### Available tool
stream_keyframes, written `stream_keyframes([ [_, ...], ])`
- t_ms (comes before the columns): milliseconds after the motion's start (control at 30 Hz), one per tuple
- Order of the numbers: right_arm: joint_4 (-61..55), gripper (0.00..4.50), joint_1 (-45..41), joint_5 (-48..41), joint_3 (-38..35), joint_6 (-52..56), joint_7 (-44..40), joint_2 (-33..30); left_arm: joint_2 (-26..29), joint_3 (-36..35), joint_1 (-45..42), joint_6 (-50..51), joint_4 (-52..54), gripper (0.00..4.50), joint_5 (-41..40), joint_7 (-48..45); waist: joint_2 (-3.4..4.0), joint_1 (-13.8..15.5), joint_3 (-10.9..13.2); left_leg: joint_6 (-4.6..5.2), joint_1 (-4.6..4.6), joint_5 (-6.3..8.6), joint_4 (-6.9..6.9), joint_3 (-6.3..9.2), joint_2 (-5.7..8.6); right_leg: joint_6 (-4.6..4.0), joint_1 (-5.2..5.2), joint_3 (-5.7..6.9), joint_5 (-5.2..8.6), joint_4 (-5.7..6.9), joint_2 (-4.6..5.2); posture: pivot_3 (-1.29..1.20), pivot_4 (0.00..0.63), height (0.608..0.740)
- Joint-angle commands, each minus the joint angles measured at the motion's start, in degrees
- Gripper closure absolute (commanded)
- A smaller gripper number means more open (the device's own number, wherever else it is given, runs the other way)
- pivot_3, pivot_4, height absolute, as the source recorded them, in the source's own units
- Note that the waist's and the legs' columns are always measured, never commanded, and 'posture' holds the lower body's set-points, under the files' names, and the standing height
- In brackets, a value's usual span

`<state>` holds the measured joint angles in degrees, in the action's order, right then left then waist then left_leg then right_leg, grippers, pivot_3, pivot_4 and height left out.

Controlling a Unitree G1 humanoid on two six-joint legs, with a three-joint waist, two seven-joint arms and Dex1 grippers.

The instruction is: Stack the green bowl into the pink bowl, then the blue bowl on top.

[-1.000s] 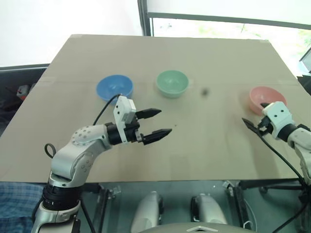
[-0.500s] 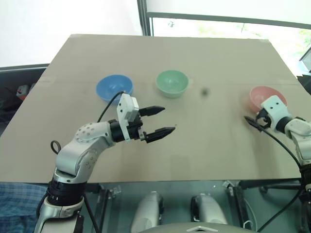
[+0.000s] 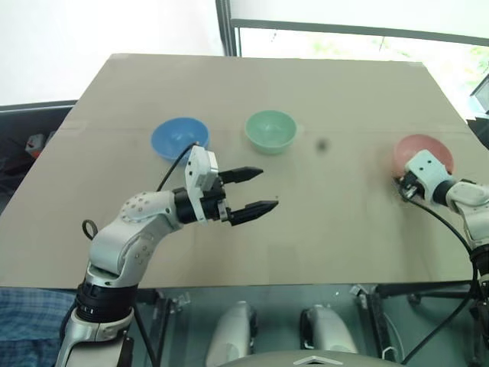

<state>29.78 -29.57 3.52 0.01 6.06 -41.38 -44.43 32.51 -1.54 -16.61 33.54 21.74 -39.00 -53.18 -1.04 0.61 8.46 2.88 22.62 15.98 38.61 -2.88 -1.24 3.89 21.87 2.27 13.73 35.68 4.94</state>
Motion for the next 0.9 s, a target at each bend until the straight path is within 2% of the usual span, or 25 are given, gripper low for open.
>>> stream_keyframes([
  [33,-0.4,4.49,-0.5,0.0,-0.2,-0.9,-0.7,-0.7,0.0,-0.3,0.2,-0.1,2.0,0.00,-1.1,0.3,0.00,0.0,0.0,0.00,0.00,0.00,0.01,0.01,-0.01,0.00,-0.02,0.01,0.00,0.01,-0.01,0.00,0.150,0.740],
  [267,-3.5,4.49,-1.9,-1.1,-0.2,-0.9,-2.2,0.0,0.8,-0.7,0.3,-0.1,1.1,0.00,-0.7,0.1,0.04,0.0,0.0,0.00,0.01,0.00,0.01,0.01,0.00,0.00,-0.01,0.01,0.00,0.00,0.00,0.00,0.150,0.740],
  [567,-40.2,4.49,4.0,-3.1,8.9,12.4,-11.1,1.8,5.1,-3.0,3.6,0.4,0.4,0.00,0.0,0.9,0.09,-0.6,0.1,-0.01,0.08,0.00,-0.04,0.12,-0.05,0.00,0.03,0.12,0.00,0.06,0.00,0.00,0.150,0.740],
  [900,-56.7,4.49,1.8,-2.3,18.9,26.6,-9.1,10.4,10.6,-10.7,11.4,-3.4,-4.0,0.00,3.4,-0.1,0.07,0.2,0.0,-0.02,0.10,0.00,0.00,0.13,-0.03,-0.02,0.09,0.15,0.02,0.02,0.00,0.00,0.150,0.740],
])
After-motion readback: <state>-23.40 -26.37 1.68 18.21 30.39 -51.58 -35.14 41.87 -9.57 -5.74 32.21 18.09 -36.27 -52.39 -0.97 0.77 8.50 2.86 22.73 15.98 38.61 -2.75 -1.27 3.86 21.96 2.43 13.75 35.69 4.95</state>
